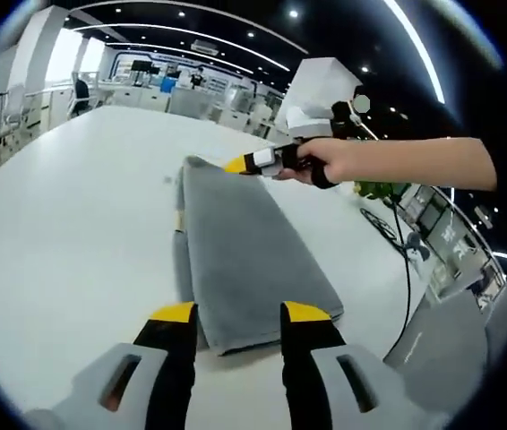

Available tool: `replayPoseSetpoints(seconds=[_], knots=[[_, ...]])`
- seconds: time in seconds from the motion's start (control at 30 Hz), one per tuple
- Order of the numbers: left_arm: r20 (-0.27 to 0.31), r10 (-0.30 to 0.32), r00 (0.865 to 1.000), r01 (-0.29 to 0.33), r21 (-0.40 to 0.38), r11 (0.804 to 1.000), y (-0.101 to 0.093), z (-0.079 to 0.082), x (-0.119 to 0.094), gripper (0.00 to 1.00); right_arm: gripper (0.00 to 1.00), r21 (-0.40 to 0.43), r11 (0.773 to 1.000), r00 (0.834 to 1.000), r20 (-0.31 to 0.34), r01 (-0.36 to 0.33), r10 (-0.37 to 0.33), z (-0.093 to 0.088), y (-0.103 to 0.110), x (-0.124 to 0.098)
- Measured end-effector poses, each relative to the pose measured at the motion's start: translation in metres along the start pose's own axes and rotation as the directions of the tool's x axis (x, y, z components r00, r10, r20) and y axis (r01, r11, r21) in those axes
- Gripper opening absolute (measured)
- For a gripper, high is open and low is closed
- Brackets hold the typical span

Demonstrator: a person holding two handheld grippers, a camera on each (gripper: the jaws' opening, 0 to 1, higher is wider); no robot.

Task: Fold the towel on the table until its edges align and the towel forms a compact rectangular stack.

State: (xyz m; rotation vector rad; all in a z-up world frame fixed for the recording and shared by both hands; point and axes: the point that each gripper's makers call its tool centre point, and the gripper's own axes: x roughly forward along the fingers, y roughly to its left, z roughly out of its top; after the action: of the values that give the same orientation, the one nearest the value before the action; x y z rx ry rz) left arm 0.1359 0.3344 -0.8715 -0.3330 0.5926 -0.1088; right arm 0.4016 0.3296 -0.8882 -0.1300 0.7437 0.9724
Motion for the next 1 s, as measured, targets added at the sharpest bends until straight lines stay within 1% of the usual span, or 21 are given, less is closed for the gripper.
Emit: replayPoseSetpoints(seconds=[0.13,0.23,0.33,0.43,0.53,0.57,0.6,0.63,0.77,0.83,0.9,1.0], knots=[[-0.002,0.028,1.0,-0.028,0.019,0.999,0.011,0.006,0.005,0.38,0.21,0.018,1.0,1.0,0.006,0.012,-0.012,-0.006,-0.006,-0.012],[0.017,0.05,0.999,-0.05,0.011,0.999,0.019,0.015,0.011,0.38,0.21,0.028,0.999,1.0,0.006,0.019,-0.019,-0.011,-0.009,-0.021],[0.023,0.061,0.998,-0.061,0.022,0.998,0.022,0.022,0.018,0.38,0.23,0.057,0.998,1.0,-0.003,0.018,-0.018,-0.017,-0.012,-0.027],[0.032,0.063,0.997,-0.064,0.025,0.998,0.025,0.031,0.025,0.41,0.27,0.069,0.997,1.0,0.003,0.02,-0.021,-0.021,-0.014,-0.032],[0.03,0.063,0.998,-0.064,0.041,0.997,0.031,0.038,0.035,0.47,0.3,0.076,0.997,1.0,0.0,0.025,-0.025,-0.027,-0.014,-0.039],[0.03,0.062,0.998,-0.063,0.048,0.997,0.032,0.04,0.037,0.48,0.31,0.064,0.996,0.998,-0.004,0.057,-0.057,-0.029,-0.019,-0.042],[0.028,0.061,0.998,-0.063,0.056,0.996,0.034,0.043,0.041,0.48,0.33,0.03,0.996,0.997,-0.003,0.079,-0.079,-0.032,-0.022,-0.045],[0.026,0.065,0.998,-0.067,0.061,0.996,0.036,0.044,0.042,0.48,0.34,0.031,0.997,0.998,-0.005,0.069,-0.069,-0.036,-0.018,-0.047],[0.01,0.079,0.997,-0.08,0.094,0.992,0.046,0.048,0.052,0.49,0.33,0.061,0.996,0.998,-0.011,0.065,-0.065,-0.05,-0.016,-0.053],[0.023,0.075,0.997,-0.077,0.099,0.992,0.049,0.052,0.056,0.49,0.33,0.072,0.995,0.997,-0.017,0.07,-0.069,-0.056,-0.017,-0.054],[0.019,0.074,0.997,-0.075,0.101,0.992,0.049,0.055,0.06,0.49,0.33,0.087,0.994,0.997,-0.017,0.072,-0.071,-0.059,-0.018,-0.055],[0.008,0.071,0.997,-0.072,0.125,0.99,0.052,0.057,0.068,0.5,0.33,0.102,0.992,0.997,-0.014,0.07,-0.069,-0.061,-0.017,-0.057]])
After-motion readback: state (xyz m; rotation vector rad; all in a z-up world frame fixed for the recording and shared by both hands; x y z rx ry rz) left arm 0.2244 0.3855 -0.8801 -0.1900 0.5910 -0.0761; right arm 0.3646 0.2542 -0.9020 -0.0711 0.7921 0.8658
